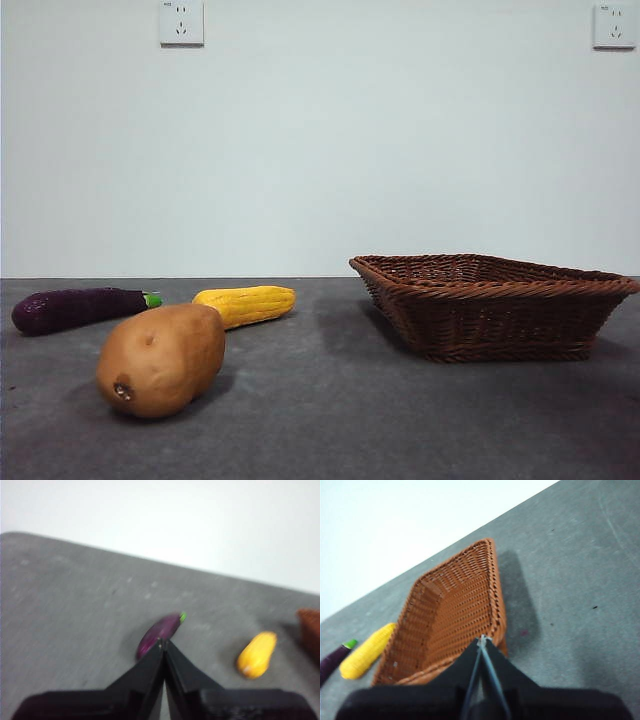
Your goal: Help me put the vegetables on the table into the basket
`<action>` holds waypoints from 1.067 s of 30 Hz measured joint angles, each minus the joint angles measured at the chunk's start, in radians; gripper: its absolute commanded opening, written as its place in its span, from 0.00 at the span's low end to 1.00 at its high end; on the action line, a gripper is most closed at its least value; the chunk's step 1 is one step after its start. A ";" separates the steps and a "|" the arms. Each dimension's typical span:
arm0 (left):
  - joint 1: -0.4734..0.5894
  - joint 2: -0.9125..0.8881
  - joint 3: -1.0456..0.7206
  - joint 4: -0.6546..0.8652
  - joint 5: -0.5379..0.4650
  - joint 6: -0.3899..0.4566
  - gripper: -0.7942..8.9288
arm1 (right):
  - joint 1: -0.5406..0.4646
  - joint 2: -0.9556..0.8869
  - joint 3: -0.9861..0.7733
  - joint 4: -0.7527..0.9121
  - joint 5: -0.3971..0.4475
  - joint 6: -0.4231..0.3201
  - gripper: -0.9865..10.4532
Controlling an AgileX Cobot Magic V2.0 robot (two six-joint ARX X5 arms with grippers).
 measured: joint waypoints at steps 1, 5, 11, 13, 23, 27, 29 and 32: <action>0.000 0.006 0.018 0.001 0.011 -0.008 0.08 | 0.000 0.000 0.009 -0.002 0.000 0.017 0.08; 0.000 0.052 0.098 0.008 0.057 -0.024 0.08 | 0.000 0.024 0.070 0.002 0.000 0.061 0.08; 0.000 0.185 0.203 0.008 0.106 -0.032 0.08 | 0.000 0.133 0.172 -0.003 -0.020 0.077 0.08; 0.000 0.235 0.237 0.008 0.129 -0.032 0.08 | 0.000 0.192 0.213 -0.003 -0.048 0.077 0.08; 0.000 0.465 0.366 -0.016 0.285 -0.032 0.08 | 0.000 0.585 0.447 -0.083 -0.253 0.007 0.09; 0.000 0.562 0.403 -0.016 0.381 -0.033 0.08 | 0.000 0.769 0.583 -0.203 -0.278 -0.069 0.09; 0.000 0.613 0.417 -0.022 0.437 -0.033 0.08 | 0.000 0.856 0.649 -0.263 -0.278 -0.114 0.09; 0.000 0.717 0.456 -0.105 0.518 -0.033 0.08 | 0.000 1.020 0.774 -0.361 -0.278 -0.193 0.15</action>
